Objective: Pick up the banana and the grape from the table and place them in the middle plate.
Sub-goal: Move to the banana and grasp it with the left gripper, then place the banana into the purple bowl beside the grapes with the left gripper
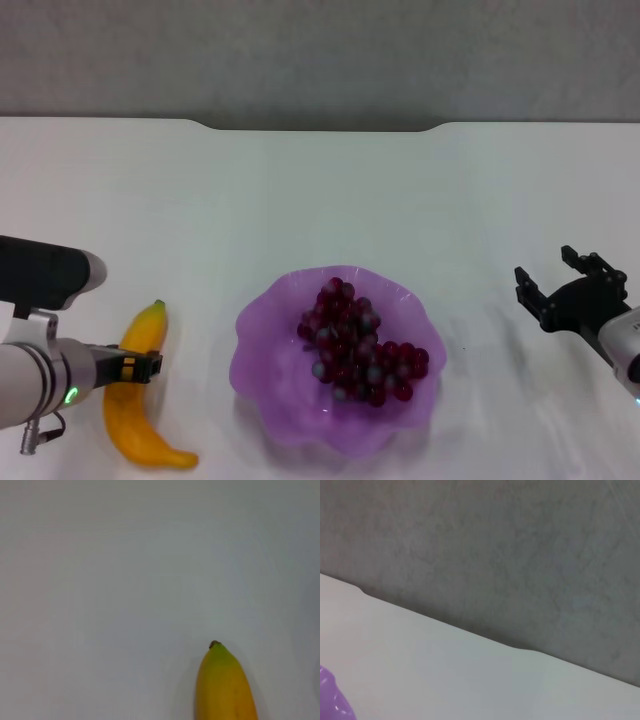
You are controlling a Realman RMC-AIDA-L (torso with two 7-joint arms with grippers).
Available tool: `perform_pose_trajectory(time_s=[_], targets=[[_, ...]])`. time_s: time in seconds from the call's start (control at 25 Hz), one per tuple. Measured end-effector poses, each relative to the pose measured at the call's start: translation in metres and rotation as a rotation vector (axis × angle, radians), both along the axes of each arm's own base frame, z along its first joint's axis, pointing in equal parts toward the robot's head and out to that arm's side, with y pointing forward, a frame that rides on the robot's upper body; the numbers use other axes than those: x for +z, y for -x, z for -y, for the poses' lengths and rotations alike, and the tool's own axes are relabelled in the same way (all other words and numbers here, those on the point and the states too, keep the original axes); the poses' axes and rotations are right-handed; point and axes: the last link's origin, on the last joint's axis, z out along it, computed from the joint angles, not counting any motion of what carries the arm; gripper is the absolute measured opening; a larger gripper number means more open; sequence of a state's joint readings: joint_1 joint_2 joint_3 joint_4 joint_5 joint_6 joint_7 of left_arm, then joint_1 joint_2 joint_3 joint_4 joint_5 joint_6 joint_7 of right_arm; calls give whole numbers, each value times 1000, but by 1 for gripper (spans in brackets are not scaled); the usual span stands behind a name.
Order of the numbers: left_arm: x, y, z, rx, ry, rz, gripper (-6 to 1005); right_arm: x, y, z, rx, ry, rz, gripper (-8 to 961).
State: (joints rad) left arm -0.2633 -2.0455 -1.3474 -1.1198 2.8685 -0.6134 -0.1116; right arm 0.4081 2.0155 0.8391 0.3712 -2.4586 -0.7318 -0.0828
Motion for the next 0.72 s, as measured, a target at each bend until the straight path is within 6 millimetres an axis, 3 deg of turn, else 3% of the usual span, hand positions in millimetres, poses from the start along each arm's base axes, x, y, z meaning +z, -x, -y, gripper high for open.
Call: perform_pose_trajectory(time_s=[0.32,0.44,0.72], targets=[[2,-4,-1,-8,-6,9,491,0,-1,0,-2,2,2,671],[9,-14,-1,-33,-19,17,494,0,-2,1,-6,3,6,671],[46,-39,11,-21,-88,85,502,1,-3,0,-11,4,11,671]])
